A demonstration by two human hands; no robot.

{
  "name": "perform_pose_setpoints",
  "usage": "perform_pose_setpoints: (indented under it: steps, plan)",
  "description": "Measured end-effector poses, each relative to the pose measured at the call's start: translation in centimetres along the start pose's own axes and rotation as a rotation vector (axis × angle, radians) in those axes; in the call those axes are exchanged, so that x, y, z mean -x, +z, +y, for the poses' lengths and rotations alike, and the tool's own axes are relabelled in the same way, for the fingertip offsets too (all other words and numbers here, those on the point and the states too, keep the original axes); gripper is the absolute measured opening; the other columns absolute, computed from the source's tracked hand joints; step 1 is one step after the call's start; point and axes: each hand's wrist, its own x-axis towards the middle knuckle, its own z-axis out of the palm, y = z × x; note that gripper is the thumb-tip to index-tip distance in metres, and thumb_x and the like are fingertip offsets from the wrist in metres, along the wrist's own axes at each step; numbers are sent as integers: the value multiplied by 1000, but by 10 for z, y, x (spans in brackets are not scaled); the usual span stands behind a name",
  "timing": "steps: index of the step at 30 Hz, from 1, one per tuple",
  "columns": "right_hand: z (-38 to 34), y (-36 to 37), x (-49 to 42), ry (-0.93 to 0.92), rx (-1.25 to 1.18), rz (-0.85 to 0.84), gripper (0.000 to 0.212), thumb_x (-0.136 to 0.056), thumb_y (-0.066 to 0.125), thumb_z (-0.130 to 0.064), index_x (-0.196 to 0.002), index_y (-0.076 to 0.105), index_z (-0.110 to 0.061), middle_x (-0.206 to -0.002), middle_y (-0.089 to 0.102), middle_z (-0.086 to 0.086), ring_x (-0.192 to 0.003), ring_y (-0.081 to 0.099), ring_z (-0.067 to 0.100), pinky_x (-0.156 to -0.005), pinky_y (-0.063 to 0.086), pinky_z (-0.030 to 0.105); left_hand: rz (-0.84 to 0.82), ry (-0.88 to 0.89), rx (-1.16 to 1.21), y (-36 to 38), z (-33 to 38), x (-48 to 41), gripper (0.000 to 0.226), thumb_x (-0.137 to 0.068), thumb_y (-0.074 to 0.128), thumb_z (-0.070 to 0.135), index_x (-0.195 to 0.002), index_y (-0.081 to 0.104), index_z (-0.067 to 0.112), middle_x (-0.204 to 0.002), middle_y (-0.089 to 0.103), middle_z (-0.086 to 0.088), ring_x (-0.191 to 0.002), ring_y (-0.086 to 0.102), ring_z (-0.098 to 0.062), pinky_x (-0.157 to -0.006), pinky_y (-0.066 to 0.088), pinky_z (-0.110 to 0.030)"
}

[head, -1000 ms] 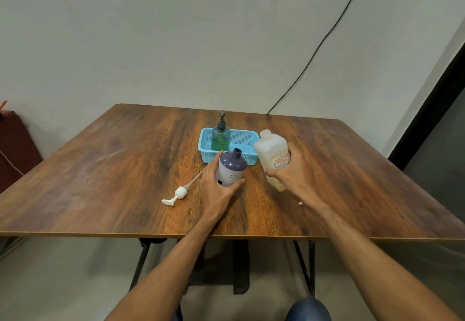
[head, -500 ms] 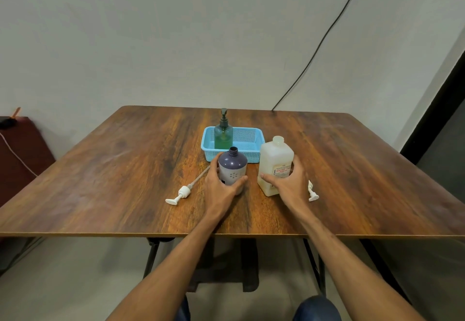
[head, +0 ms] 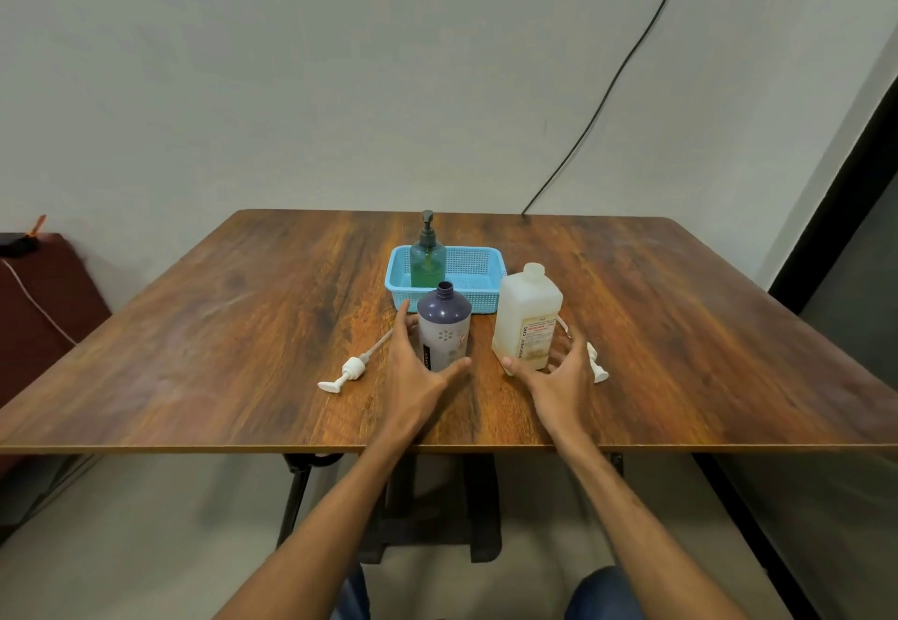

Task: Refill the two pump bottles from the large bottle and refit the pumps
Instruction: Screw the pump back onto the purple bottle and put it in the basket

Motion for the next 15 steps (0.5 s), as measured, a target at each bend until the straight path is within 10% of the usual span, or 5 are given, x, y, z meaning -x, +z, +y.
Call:
perform_pose_setpoints:
  steps: [8,15]
  plan:
    - [-9,30,52,-179,-31,65,32,-82,81,-20,-101,56,-26,-93,58,-6,-80,58,12,-70,58,34,290,127,-274,-54,-8,34,56,-84,79,23,-135,57,22,-138,52,4,-126,50,-13,-107,48,-46]
    - [-15,69,38,-216,50,-120,65,-77,85,-30,-131,49,-26,-125,55,-7,-111,55,8,-91,55,32,247,-47,-453,-94,-30,23,66,-82,82,29,-140,53,16,-139,52,-6,-127,49,-24,-106,45,-48]
